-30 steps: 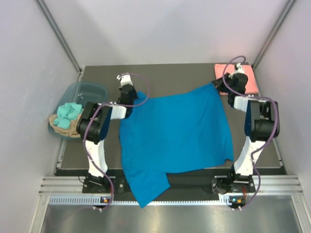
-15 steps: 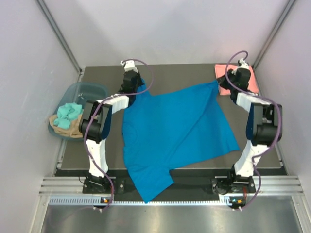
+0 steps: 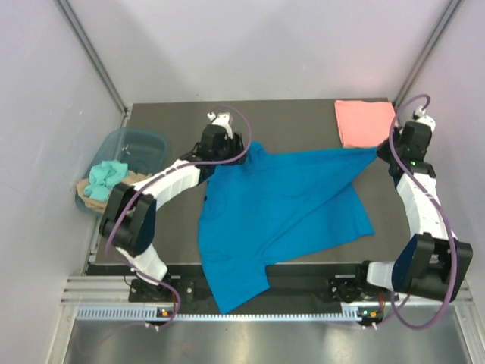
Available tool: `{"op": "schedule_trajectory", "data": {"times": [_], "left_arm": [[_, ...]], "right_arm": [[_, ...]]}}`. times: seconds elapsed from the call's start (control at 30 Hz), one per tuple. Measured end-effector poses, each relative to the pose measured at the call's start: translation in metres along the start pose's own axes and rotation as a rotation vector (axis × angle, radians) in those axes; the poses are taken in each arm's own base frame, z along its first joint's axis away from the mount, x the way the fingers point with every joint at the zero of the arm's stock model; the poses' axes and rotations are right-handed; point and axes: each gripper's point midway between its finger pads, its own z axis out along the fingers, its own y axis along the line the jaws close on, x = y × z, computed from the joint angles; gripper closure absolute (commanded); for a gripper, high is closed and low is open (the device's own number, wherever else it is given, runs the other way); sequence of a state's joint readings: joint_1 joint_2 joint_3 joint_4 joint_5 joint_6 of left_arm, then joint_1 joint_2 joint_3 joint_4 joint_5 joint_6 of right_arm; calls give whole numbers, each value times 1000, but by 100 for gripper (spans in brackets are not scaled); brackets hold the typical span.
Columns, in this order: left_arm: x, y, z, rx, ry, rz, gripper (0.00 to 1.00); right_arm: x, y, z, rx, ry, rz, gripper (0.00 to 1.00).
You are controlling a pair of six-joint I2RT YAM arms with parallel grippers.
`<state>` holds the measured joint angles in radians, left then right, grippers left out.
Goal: Fold and stack the t-shirts
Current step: Flatten the tshirt out
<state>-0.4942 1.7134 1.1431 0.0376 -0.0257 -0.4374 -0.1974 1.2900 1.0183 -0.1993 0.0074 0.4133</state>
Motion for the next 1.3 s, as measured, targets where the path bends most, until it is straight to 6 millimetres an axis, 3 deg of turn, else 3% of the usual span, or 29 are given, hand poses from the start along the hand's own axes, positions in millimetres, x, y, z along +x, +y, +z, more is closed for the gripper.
{"op": "schedule_trajectory", "data": {"times": [0.1,0.2,0.3,0.37,0.43,0.53,0.63,0.73,0.8,1.0,1.3], "left_arm": [[-13,14,-18,-9,35,9,41],[-43,45,-20,-22,36,-4,43],[-59,78,-7,-16,53,10,47],[-52,88,12,10,106,30,55],[-33,87,30,62,173,65,56],[13,76,43,130,282,179,54],[62,52,39,199,360,363,54],[91,30,30,259,395,519,49],[89,23,23,303,374,628,47],[55,24,0,384,199,988,46],[48,19,11,527,99,1346,53]], "right_arm": [[22,-14,-7,29,59,-2,100],[45,-18,-10,24,122,-6,100],[61,-22,-14,22,161,-9,100],[63,-21,-16,13,169,-9,100],[62,-18,-17,-3,165,-9,100],[60,-15,-18,-19,160,-9,100],[59,-11,-18,-40,159,-7,100],[60,-8,-19,-57,163,-5,100],[60,-6,-19,-67,165,-5,100],[57,-2,-22,-87,154,-4,100],[62,0,-20,-116,144,6,100]]}}
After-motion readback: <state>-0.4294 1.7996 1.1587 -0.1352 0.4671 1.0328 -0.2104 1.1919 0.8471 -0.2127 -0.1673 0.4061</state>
